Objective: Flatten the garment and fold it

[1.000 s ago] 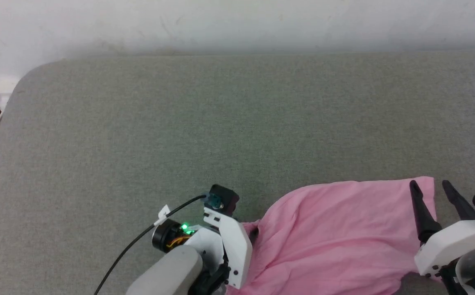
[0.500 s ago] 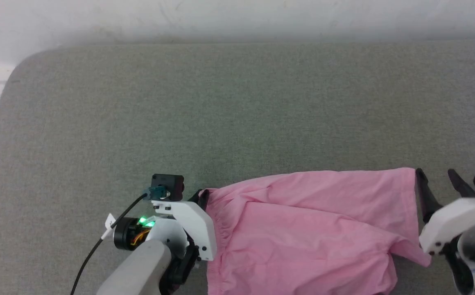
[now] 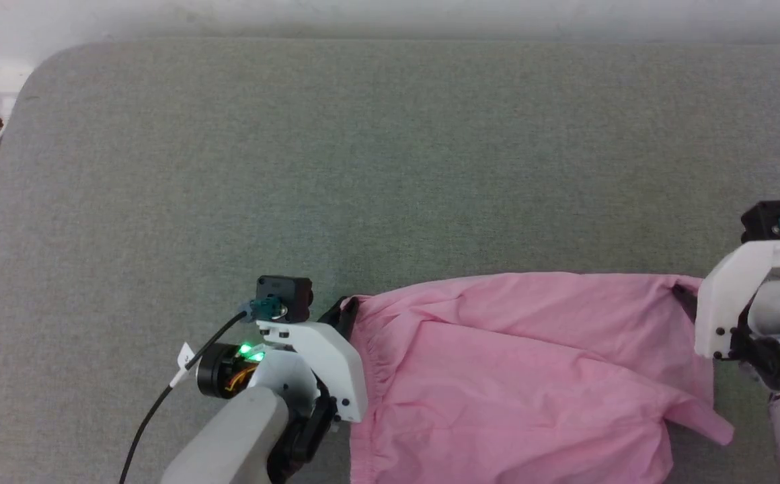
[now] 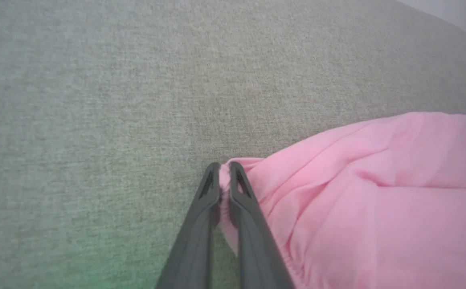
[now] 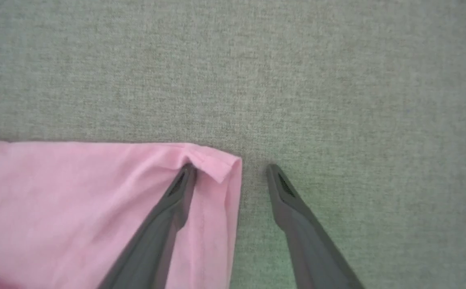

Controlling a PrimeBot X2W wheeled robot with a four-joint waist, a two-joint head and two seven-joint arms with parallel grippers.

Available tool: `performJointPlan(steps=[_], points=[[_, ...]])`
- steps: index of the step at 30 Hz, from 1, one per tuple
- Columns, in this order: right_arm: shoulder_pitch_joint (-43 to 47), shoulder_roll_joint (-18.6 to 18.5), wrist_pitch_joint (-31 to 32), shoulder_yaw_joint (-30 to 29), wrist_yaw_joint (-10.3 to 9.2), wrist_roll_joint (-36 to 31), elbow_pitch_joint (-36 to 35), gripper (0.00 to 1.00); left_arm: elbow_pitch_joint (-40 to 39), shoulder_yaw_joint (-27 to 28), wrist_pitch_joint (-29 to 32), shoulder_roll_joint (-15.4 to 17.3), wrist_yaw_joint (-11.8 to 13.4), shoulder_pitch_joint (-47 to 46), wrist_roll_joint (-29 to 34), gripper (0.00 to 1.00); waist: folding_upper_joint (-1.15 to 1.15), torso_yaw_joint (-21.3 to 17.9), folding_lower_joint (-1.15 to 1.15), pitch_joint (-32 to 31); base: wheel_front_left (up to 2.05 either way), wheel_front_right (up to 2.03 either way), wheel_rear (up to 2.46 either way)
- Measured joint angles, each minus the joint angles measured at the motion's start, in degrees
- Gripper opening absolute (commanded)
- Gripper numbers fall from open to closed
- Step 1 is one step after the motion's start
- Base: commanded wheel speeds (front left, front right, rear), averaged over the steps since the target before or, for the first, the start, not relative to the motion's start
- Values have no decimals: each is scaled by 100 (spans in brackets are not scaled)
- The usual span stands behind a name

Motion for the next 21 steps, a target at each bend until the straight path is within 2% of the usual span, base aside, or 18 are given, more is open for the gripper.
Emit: performJointPlan(steps=[1,2,5,11,15,18,21], points=[[-43,-41,177,52,0,34,-7,8,-13,-16,1,1,-9,-3,0,0,0,14,0,7,0,0,0],[-73,-78,323,103,0,74,-23,0,-21,-27,0,2,-45,-6,0,0,0,25,0,9,0,0,0],[-98,-154,624,331,0,277,-145,0,-60,-45,19,11,-108,-29,-8,0,0,31,0,7,0,0,0],[-313,-459,630,710,-1,498,-443,0,-347,55,-32,264,-516,-389,-73,0,0,-26,0,68,0,0,0],[-983,-744,359,912,0,481,-612,0,-582,363,16,541,-749,-988,-153,0,0,-81,0,172,0,0,0],[-1586,-896,127,1004,2,449,-670,0,-676,481,137,891,-757,-1678,97,0,0,-116,0,288,0,0,0],[-2281,-966,-132,1092,9,328,-669,0,-722,664,226,1095,-804,-2439,234,0,0,-153,0,445,0,0,0]])
